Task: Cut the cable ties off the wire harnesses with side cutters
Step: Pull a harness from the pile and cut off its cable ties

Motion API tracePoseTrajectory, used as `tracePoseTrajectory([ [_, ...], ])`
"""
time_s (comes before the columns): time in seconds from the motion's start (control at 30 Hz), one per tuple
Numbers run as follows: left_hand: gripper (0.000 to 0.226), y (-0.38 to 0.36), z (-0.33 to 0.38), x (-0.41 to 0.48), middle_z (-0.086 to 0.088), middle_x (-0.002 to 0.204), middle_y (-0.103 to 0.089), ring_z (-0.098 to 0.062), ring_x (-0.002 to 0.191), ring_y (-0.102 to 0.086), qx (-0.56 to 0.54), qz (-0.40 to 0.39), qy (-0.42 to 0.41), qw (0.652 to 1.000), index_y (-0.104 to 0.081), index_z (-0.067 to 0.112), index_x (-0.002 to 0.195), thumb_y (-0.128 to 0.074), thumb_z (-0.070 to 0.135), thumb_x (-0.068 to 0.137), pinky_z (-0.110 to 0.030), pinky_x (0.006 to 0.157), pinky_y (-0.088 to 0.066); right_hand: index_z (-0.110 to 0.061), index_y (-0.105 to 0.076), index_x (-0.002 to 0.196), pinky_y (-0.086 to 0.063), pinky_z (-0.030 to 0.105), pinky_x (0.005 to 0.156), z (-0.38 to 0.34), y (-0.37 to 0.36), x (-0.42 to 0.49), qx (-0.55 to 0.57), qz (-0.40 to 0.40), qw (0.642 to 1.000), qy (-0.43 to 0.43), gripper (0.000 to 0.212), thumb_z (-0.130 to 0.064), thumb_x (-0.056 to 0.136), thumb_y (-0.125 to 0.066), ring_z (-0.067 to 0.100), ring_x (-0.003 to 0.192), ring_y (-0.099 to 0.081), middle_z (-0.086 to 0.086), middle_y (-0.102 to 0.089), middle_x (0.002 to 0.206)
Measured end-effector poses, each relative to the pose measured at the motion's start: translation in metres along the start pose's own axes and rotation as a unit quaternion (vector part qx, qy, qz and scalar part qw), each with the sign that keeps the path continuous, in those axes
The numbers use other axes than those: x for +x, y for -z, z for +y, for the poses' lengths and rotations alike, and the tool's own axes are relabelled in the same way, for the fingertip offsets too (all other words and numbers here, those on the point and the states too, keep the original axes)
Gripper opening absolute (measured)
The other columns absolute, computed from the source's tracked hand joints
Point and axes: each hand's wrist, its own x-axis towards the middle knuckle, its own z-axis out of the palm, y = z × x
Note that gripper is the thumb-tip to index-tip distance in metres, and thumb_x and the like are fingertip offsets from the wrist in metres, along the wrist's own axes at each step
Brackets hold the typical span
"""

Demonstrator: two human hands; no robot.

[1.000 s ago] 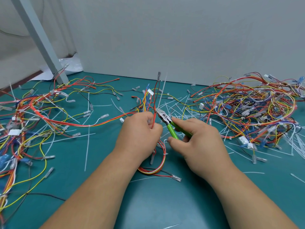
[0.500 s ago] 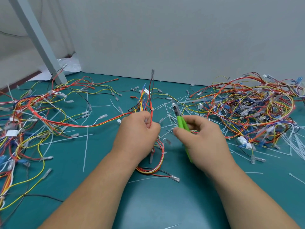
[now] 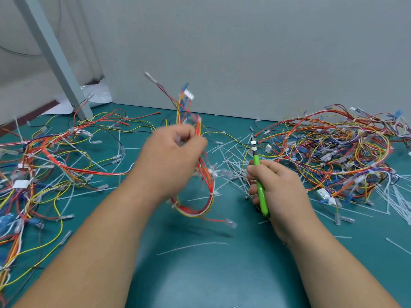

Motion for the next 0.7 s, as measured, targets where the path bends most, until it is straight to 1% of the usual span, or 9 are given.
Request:
tracePoseTrajectory([
  [0.07,0.023,0.017,0.025,0.006,-0.016,0.060,-0.053,-0.020,0.060,-0.049,-0.158,0.011,-0.055,0.986,-0.059,0.015,0.062,-0.062,0.029,0.080,-0.028,0.055,-0.039,-0.026,-0.076,0.090,-0.040,0.042,0.070,0.000,0.000,0.000,-0.001,0.004,1.000,0.003,0.044,-0.055,0.058,-0.069,0.021,0.072,-0.050,0.002,-0.061,0.077],
  [0.13,0.022,0.027,0.034,0.016,0.001,0.062,-0.058,-0.023,0.068,-0.053,-0.240,0.005,-0.054,0.969,-0.062,0.024,0.061,-0.059,0.026,0.083,-0.030,0.058,-0.043,-0.028,-0.077,0.089,-0.042,0.038,0.067,-0.001,0.001,-0.001,0.002,0.002,1.000,0.006,0.042,-0.055,0.057,-0.069,0.018,0.070,-0.052,0.000,-0.063,0.078],
  [0.2,0.029,0.026,0.025,0.027,0.003,0.064,-0.053,-0.023,0.072,-0.052,-0.073,-0.020,0.004,0.997,-0.055,0.023,0.059,-0.058,0.016,0.087,-0.029,0.060,-0.041,-0.030,-0.077,0.085,-0.044,0.033,0.061,-0.002,0.002,-0.001,0.023,-0.009,1.000,0.000,0.037,-0.053,0.057,-0.071,0.014,0.067,-0.055,-0.003,-0.064,0.077],
  [0.27,0.030,0.019,0.011,0.030,-0.005,0.070,-0.051,-0.022,0.074,-0.053,0.099,-0.095,0.078,0.987,-0.053,0.019,0.066,-0.055,0.010,0.094,-0.034,0.066,-0.039,-0.032,-0.078,0.085,-0.045,0.029,0.058,-0.003,0.002,-0.002,0.035,-0.016,0.999,-0.009,0.033,-0.050,0.059,-0.072,0.010,0.063,-0.058,-0.006,-0.066,0.078],
  [0.37,0.024,0.013,-0.007,0.029,-0.005,0.072,-0.051,-0.020,0.072,-0.047,0.119,-0.155,0.155,0.969,-0.054,0.018,0.072,-0.055,0.019,0.096,-0.039,0.070,-0.038,-0.032,-0.078,0.086,-0.046,0.028,0.055,-0.003,0.004,-0.002,0.042,-0.016,0.999,-0.015,0.031,-0.049,0.060,-0.072,0.010,0.061,-0.060,-0.005,-0.068,0.078],
  [0.47,0.028,0.016,-0.014,0.025,0.009,0.058,-0.048,-0.017,0.061,-0.043,0.194,-0.182,0.160,0.951,-0.054,0.019,0.071,-0.055,0.028,0.098,-0.033,0.059,-0.033,-0.032,-0.078,0.084,-0.047,0.024,0.049,-0.004,0.004,-0.002,0.058,-0.014,0.998,-0.018,0.019,-0.041,0.068,-0.072,0.011,0.060,-0.059,-0.003,-0.067,0.077],
  [0.57,0.028,0.025,-0.015,0.027,0.007,0.063,-0.057,-0.015,0.062,-0.053,0.318,-0.199,0.148,0.915,-0.059,0.017,0.077,-0.056,0.034,0.098,-0.028,0.057,-0.037,-0.033,-0.078,0.083,-0.046,0.024,0.048,-0.004,0.005,-0.001,0.062,-0.010,0.998,-0.017,0.016,-0.040,0.070,-0.071,0.011,0.059,-0.059,-0.003,-0.066,0.076],
  [0.63,0.022,0.032,-0.013,0.031,0.003,0.070,-0.065,-0.017,0.069,-0.061,0.391,-0.187,0.139,0.891,-0.065,0.020,0.081,-0.059,0.035,0.096,-0.026,0.061,-0.044,-0.034,-0.077,0.085,-0.047,0.025,0.051,-0.004,0.004,-0.001,0.051,-0.009,0.999,-0.010,0.019,-0.042,0.069,-0.071,0.010,0.059,-0.059,-0.004,-0.067,0.076],
  [0.7,0.020,0.036,-0.011,0.035,0.003,0.070,-0.065,-0.017,0.070,-0.062,0.416,-0.124,0.123,0.893,-0.066,0.022,0.079,-0.062,0.034,0.095,-0.027,0.059,-0.041,-0.034,-0.077,0.086,-0.046,0.027,0.055,-0.003,0.004,-0.001,0.045,-0.007,0.999,-0.003,0.022,-0.044,0.068,-0.071,0.010,0.059,-0.059,-0.005,-0.067,0.077],
])
